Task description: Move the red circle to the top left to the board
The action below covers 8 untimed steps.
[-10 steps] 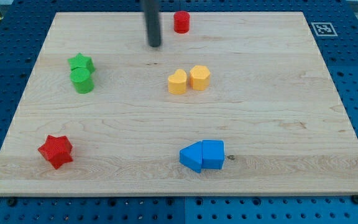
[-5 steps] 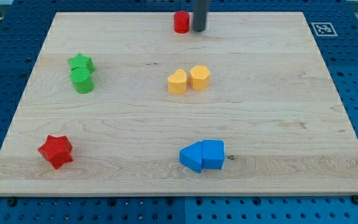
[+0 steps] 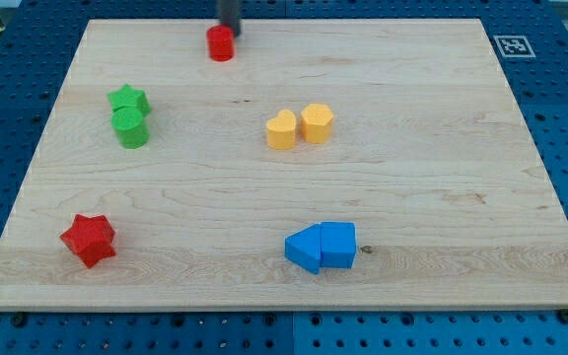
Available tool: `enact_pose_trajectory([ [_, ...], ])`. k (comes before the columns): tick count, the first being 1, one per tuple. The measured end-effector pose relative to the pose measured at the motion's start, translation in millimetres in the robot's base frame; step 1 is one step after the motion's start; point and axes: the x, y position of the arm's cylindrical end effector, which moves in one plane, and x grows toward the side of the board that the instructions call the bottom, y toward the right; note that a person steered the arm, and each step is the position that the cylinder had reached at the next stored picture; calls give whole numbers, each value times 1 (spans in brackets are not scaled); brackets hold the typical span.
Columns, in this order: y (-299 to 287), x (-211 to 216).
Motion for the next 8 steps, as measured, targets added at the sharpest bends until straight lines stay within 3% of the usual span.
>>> enact_pose_trajectory([
  [1,3,-6],
  [2,61,-7],
  [3,104,22],
  [4,100,59],
  [6,-5,33],
  [8,-33,28],
])
